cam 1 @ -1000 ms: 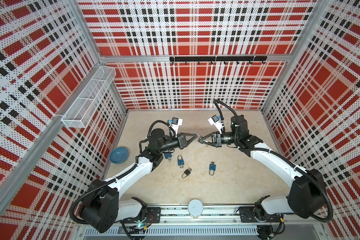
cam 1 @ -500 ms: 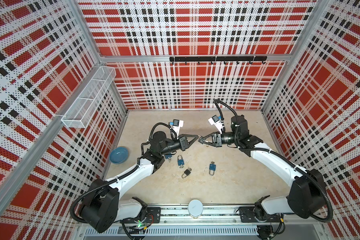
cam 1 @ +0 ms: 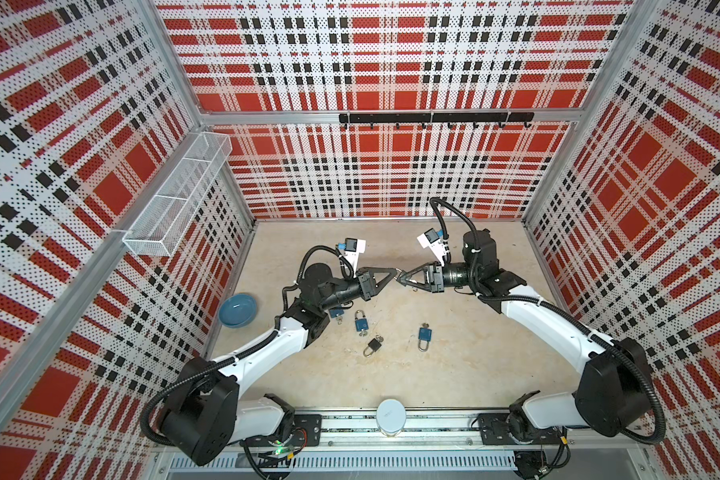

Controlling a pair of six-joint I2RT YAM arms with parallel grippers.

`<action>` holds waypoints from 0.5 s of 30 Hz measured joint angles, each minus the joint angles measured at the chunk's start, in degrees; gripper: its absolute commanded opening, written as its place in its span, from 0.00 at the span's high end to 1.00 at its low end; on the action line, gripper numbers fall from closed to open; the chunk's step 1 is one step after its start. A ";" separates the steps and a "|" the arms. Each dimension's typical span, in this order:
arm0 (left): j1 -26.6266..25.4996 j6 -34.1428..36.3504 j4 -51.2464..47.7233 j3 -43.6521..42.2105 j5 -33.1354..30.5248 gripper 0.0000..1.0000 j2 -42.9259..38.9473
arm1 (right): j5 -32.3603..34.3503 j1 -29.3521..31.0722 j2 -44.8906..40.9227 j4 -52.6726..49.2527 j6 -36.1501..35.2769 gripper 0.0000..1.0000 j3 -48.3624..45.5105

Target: Lock with the key

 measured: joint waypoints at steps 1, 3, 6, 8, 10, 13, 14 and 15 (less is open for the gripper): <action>0.28 0.00 -0.26 0.26 0.57 1.00 0.13 | 0.17 0.02 0.00 -0.13 -0.63 1.00 0.00; 0.87 0.00 -0.81 0.90 2.05 1.00 0.63 | 0.55 0.02 0.00 -0.59 -1.75 1.00 0.00; 1.88 0.04 -1.57 1.57 4.52 1.00 1.44 | 1.44 0.22 0.00 -1.64 -3.21 1.00 0.00; 2.45 0.07 -2.25 1.90 6.01 1.00 1.81 | 2.12 0.42 0.00 -2.45 -4.00 1.00 0.00; 2.89 0.17 -2.78 2.08 7.08 1.00 2.10 | 2.71 0.66 0.00 -3.10 -4.63 1.00 0.00; 3.23 0.28 -3.39 2.54 8.13 1.00 2.54 | 3.15 0.68 0.00 -3.43 -5.16 0.87 0.00; 3.32 0.31 -3.61 2.82 8.46 1.00 2.69 | 3.26 0.68 0.00 -3.41 -5.22 0.87 -0.02; 3.43 0.37 -3.80 3.04 8.72 1.00 2.82 | 3.34 0.68 0.00 -3.39 -5.25 0.83 -0.02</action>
